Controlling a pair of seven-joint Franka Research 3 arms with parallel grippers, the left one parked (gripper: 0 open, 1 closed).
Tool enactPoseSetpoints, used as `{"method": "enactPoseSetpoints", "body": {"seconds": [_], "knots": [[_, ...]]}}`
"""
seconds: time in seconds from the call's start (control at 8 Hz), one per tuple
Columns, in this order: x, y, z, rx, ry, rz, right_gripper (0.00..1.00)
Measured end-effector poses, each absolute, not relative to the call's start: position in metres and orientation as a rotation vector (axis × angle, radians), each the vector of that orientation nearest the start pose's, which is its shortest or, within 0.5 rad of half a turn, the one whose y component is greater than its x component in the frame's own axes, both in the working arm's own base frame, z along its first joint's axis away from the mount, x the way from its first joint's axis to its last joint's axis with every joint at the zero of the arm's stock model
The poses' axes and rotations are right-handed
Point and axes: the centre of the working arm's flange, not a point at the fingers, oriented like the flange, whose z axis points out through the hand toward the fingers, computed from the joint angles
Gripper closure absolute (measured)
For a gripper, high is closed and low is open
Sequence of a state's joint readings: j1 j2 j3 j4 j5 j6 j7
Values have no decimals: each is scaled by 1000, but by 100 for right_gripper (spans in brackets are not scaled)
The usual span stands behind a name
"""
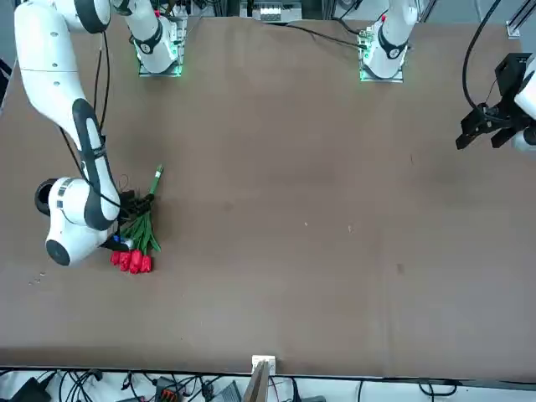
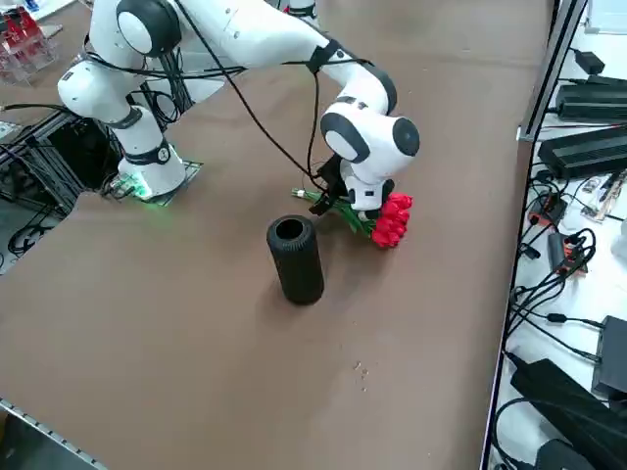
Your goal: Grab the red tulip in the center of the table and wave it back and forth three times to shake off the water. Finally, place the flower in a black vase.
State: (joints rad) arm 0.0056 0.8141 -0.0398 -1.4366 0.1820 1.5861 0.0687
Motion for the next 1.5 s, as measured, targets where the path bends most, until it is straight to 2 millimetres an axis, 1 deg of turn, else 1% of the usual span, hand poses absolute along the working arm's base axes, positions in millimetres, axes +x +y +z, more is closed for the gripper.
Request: {"method": "enactPoseSetpoints", "body": {"seconds": [0.38, 0.62, 0.75, 1.0, 1.12, 1.38, 1.5], "knots": [[645, 6, 166, -2859, 267, 944, 0], [649, 6, 165, -2871, 274, 911, 2], [649, 6, 165, -2873, 273, 905, 4], [649, 10, 162, -2874, 266, 908, 15], [649, 11, 161, -2875, 265, 908, 37], [649, 10, 160, -2879, 263, 910, 76], [649, 9, 160, -2881, 263, 909, 87]]}}
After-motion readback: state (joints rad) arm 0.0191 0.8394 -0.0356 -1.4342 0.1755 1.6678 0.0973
